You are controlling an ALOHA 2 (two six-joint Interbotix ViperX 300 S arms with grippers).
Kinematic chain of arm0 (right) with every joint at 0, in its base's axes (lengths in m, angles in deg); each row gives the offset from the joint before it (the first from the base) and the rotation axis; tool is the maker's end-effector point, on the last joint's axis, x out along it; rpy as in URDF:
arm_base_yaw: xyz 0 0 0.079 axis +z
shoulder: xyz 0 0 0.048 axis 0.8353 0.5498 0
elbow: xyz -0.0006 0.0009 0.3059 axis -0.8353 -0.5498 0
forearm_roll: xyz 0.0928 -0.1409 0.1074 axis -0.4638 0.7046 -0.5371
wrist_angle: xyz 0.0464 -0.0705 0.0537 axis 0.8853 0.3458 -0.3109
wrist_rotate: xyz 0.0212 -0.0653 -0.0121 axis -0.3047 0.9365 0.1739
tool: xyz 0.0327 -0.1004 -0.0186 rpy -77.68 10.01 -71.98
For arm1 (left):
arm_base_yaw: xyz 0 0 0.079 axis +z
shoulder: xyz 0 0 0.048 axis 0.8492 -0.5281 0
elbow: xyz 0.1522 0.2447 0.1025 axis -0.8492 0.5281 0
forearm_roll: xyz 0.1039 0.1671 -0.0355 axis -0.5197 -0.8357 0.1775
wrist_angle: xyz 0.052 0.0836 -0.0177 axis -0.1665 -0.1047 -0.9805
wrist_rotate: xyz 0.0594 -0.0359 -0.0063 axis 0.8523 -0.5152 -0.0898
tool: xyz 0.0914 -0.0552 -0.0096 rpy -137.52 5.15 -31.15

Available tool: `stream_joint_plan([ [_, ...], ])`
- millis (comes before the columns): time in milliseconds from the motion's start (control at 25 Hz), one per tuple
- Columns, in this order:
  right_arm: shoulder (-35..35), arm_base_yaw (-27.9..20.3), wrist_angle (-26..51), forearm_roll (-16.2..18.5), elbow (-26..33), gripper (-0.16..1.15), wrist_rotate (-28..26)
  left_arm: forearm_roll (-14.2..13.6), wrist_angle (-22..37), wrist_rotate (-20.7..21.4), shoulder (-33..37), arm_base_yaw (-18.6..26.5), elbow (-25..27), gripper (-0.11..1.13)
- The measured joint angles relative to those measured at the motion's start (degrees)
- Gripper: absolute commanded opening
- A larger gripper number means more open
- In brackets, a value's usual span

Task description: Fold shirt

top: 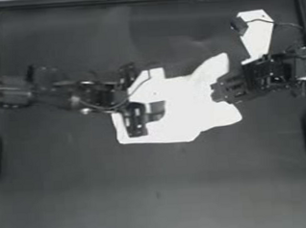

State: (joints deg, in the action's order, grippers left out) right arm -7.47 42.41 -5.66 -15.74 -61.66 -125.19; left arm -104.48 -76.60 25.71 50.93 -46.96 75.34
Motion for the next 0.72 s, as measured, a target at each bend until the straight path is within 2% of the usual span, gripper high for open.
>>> stream_joint_plan([
  [120,0.0,0.0,-0.3,0.0,0.0,0.05,-0.1,1.1,-0.1,0.1,1.9,0.0,3.6,0.87],
  [320,0.0,0.0,-0.4,-0.3,0.0,0.06,0.0,1.3,-3.0,0.1,2.3,0.6,8.3,0.87],
  [720,0.0,0.0,1.5,-0.7,1.9,0.06,-0.1,1.3,-7.9,0.1,-1.4,2.0,11.0,0.87],
])
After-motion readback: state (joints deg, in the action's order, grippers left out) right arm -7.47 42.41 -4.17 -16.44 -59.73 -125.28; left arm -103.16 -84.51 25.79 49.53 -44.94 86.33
